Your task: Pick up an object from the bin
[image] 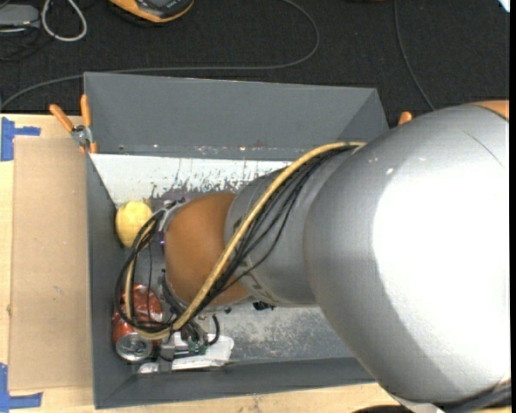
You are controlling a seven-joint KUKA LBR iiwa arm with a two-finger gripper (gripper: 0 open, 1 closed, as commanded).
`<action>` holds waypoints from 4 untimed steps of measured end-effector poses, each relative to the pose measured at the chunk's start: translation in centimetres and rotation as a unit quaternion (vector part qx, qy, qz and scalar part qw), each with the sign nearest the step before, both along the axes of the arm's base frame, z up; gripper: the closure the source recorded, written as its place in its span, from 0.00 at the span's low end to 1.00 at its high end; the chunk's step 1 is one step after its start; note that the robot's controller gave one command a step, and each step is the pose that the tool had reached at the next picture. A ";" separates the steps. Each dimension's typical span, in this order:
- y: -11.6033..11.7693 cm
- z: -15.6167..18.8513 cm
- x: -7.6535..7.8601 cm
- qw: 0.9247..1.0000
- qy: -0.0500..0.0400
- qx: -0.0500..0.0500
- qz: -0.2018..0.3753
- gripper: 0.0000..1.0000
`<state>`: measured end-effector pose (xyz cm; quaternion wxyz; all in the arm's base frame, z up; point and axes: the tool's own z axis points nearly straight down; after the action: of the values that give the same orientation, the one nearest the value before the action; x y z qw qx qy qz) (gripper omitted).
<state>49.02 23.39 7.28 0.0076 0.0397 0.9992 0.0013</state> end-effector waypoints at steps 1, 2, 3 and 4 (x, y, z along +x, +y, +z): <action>0.9 4.3 2.7 0.999 -0.003 0.000 0.041 0.00; 0.8 9.6 0.4 1.000 -0.001 0.000 0.021 0.00; 0.9 3.1 1.1 0.992 0.000 -0.003 0.129 0.00; 0.9 2.7 -1.4 0.997 0.000 -0.002 0.077 0.00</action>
Offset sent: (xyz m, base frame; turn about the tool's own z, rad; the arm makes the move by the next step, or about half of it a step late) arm 0.0036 0.0082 0.0942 -0.0417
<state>47.65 24.25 9.99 0.0079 -0.0372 0.9993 0.0002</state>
